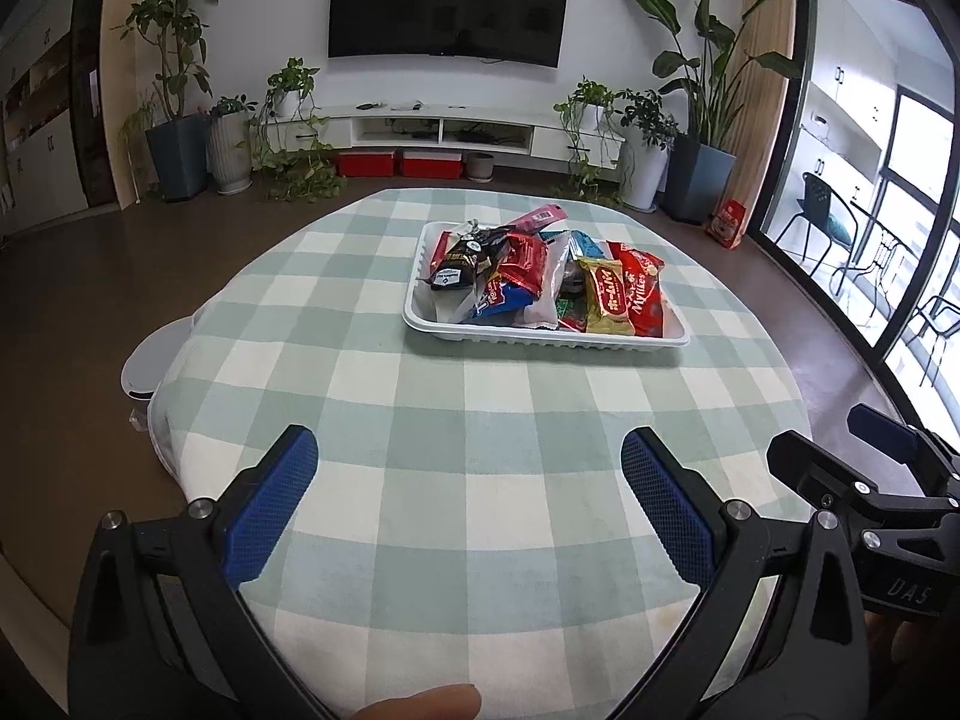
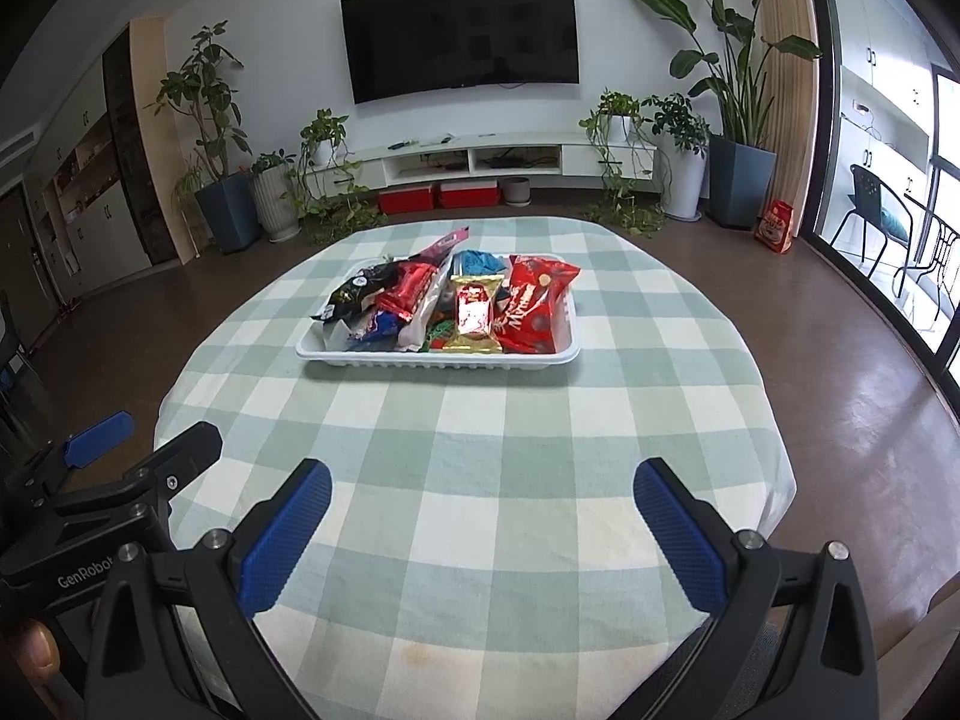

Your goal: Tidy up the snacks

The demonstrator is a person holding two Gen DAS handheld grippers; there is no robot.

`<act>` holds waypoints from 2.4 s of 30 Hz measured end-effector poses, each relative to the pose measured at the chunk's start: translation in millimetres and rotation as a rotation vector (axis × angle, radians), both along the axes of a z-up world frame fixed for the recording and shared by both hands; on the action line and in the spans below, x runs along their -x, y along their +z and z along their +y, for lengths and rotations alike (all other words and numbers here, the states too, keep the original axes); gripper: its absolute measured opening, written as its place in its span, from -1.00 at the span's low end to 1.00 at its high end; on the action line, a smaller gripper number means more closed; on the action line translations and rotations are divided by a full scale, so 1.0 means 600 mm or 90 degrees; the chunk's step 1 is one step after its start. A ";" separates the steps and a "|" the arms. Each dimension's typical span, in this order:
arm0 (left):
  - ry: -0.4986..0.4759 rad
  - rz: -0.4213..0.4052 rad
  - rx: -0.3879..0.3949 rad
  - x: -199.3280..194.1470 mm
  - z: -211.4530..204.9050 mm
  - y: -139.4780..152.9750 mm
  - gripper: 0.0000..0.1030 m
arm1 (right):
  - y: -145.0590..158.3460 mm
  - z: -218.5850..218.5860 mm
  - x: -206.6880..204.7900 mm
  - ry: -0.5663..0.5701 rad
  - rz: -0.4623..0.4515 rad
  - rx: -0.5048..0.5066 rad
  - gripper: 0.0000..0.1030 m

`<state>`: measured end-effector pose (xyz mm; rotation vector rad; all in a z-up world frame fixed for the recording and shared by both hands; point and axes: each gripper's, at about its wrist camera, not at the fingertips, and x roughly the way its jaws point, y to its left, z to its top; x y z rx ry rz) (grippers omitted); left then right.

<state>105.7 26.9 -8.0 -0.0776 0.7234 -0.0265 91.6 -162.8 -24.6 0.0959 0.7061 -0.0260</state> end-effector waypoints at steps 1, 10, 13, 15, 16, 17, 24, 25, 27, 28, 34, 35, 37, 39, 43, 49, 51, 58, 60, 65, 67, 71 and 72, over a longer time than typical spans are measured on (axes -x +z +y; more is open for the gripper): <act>0.000 0.005 -0.001 -0.002 -0.001 -0.004 0.99 | -0.001 0.000 -0.001 0.001 0.003 0.000 1.00; -0.001 0.039 0.003 -0.012 0.000 -0.029 0.99 | -0.016 0.009 -0.003 0.006 0.024 0.003 1.00; 0.000 0.047 0.002 -0.014 0.000 -0.035 0.99 | -0.021 0.010 -0.003 0.005 0.032 0.003 1.00; 0.001 0.050 0.002 -0.015 0.000 -0.039 0.99 | -0.025 0.011 -0.005 0.005 0.036 0.003 1.00; 0.002 0.051 0.000 -0.016 0.000 -0.041 0.99 | -0.026 0.011 -0.006 0.005 0.040 0.003 1.00; 0.003 0.052 -0.002 -0.016 0.000 -0.042 0.99 | -0.028 0.012 -0.006 0.005 0.042 0.003 1.00; 0.004 0.057 -0.008 -0.017 -0.002 -0.052 0.99 | -0.032 0.015 -0.008 0.007 0.050 0.006 1.00; 0.004 0.056 -0.012 -0.017 -0.003 -0.053 0.99 | -0.033 0.015 -0.008 0.007 0.053 0.006 1.00; 0.006 0.057 -0.021 -0.016 -0.006 -0.054 0.99 | -0.036 0.015 -0.008 0.005 0.057 0.006 1.00; 0.007 0.058 -0.024 -0.017 -0.007 -0.054 0.99 | -0.037 0.015 -0.009 0.005 0.058 0.007 1.00; 0.008 0.058 -0.027 -0.016 -0.007 -0.056 0.99 | -0.039 0.015 -0.009 0.005 0.061 0.007 1.00; 0.009 0.057 -0.027 -0.016 -0.007 -0.056 0.99 | -0.039 0.015 -0.009 0.005 0.061 0.007 1.00; 0.011 0.056 -0.029 -0.016 -0.005 -0.056 0.99 | -0.042 0.013 -0.009 0.004 0.063 0.007 1.00; 0.012 0.055 -0.032 -0.016 -0.004 -0.057 0.99 | -0.043 0.013 -0.008 0.003 0.064 0.008 1.00; 0.012 0.057 -0.034 -0.017 -0.003 -0.057 0.99 | -0.045 0.012 -0.009 0.003 0.064 0.007 1.00; 0.013 0.060 -0.035 -0.018 0.001 -0.059 0.99 | -0.047 0.009 -0.008 0.002 0.065 0.007 1.00; 0.012 0.061 -0.034 -0.019 0.000 -0.059 0.99 | -0.048 0.008 -0.007 0.001 0.065 0.006 1.00; 0.011 0.061 -0.036 -0.019 0.000 -0.060 0.99 | -0.050 0.005 -0.007 0.002 0.066 0.005 1.00; 0.011 0.062 -0.036 -0.019 0.000 -0.060 0.99 | -0.050 0.006 -0.007 0.002 0.066 0.006 1.00; 0.010 0.063 -0.037 -0.019 -0.001 -0.060 0.99 | -0.050 0.005 -0.007 0.002 0.067 0.005 1.00; 0.009 0.064 -0.037 -0.020 -0.002 -0.062 0.99 | -0.049 0.005 -0.008 0.002 0.067 0.005 1.00; 0.008 0.065 -0.036 -0.019 -0.005 -0.062 0.99 | -0.048 0.005 -0.008 0.002 0.067 0.006 1.00; 0.007 0.065 -0.036 -0.020 -0.005 -0.063 0.99 | -0.048 0.005 -0.008 0.002 0.067 0.006 1.00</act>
